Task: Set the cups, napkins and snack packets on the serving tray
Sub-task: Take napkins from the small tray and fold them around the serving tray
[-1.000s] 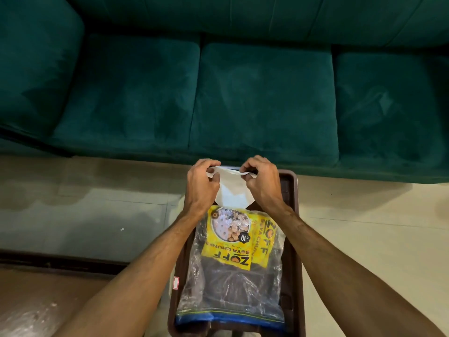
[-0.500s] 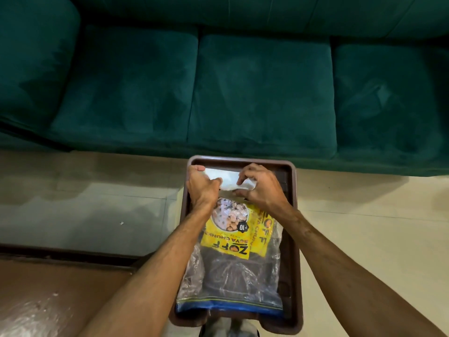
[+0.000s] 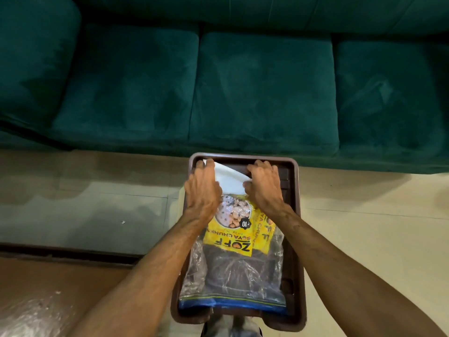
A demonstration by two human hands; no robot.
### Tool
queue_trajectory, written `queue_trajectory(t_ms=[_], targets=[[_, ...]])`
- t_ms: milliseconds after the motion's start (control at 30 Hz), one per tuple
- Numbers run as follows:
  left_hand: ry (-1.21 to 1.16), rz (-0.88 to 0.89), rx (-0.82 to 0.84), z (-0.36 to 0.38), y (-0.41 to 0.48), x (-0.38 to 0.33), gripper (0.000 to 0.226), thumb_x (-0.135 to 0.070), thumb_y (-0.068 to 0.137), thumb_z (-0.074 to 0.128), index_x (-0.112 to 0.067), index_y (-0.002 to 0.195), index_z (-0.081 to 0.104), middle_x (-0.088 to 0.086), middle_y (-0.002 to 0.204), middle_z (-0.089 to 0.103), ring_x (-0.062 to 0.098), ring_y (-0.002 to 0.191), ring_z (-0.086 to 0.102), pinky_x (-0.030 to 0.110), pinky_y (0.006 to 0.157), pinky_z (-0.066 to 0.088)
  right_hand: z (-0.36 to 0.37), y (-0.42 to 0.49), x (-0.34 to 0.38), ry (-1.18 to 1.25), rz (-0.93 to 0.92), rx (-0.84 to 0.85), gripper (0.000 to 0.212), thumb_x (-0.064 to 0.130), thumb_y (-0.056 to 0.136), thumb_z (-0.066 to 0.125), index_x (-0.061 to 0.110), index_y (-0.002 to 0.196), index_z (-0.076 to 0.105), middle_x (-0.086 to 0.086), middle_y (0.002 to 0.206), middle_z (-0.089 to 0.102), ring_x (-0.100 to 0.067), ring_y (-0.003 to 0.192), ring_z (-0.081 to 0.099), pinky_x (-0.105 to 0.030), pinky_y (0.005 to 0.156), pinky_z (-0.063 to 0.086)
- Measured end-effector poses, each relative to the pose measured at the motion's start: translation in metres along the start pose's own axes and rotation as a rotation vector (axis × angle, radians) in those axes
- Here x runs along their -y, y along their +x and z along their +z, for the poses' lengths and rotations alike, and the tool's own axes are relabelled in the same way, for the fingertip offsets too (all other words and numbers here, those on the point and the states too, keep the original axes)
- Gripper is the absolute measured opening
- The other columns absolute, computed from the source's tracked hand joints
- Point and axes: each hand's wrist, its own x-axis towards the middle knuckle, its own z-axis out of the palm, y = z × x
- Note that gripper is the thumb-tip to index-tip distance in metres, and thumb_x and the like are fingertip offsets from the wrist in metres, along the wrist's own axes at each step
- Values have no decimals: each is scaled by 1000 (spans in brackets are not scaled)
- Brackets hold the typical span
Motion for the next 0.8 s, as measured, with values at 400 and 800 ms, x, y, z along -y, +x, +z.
queue_trajectory(t_ms=[400,800], targets=[[-299,255,54,-27,22,19,20,-24,74,86,-25,92,76,-5,90,73,15,89,64,30,83,41,-36,-11,-6,500,53,1,16,13,79,80,21,92,74,9,86,74,-13,81,67,-39,77,56],[-1467,-301,222,-107,-84,37,29,7,80,74,-1,107,67,4,89,77,17,80,75,26,64,58,-98,-93,56,825,14,32,23,5,75,82,25,82,73,5,84,77,-10,75,71,-33,70,55]])
